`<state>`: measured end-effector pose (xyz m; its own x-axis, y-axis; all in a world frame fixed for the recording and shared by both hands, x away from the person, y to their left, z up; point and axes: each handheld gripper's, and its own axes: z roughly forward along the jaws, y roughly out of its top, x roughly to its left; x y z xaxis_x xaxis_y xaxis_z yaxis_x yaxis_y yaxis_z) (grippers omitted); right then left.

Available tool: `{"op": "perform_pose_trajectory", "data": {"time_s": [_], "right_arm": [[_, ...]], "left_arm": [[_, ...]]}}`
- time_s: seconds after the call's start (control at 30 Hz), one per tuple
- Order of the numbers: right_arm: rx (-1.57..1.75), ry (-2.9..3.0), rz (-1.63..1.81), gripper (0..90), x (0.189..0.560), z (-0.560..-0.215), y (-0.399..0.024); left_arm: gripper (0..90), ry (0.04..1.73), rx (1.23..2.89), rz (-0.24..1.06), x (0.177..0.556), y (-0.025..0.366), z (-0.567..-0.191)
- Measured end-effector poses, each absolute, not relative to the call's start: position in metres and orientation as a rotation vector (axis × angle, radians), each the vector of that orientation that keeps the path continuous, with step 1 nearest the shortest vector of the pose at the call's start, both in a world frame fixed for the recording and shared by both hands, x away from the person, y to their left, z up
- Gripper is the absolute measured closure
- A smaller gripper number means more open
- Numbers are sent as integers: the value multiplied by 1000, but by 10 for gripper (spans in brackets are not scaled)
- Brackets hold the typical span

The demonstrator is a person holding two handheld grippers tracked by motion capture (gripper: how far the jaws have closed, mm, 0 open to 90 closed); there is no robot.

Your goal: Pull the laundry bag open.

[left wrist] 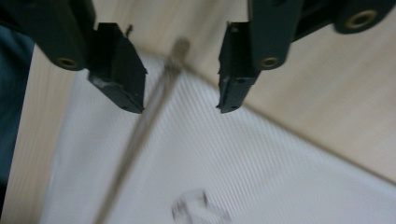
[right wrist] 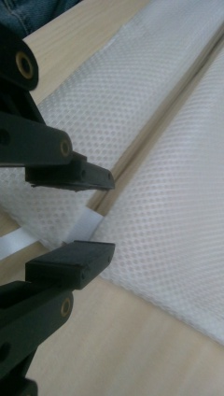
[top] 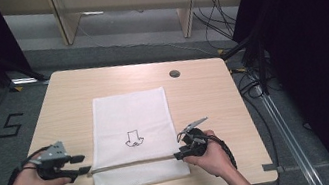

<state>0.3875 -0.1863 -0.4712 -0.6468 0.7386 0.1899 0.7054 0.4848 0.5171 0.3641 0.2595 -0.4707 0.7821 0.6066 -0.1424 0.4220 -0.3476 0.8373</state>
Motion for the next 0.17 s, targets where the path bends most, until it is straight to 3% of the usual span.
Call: {"op": "perform_pose_trajectory", "data": {"time_s": [0.17], "right_arm": [[1288,2618,925,581,384,-466,-189]], "left_arm": [[386,912,1856,359,372,273,-471]]}}
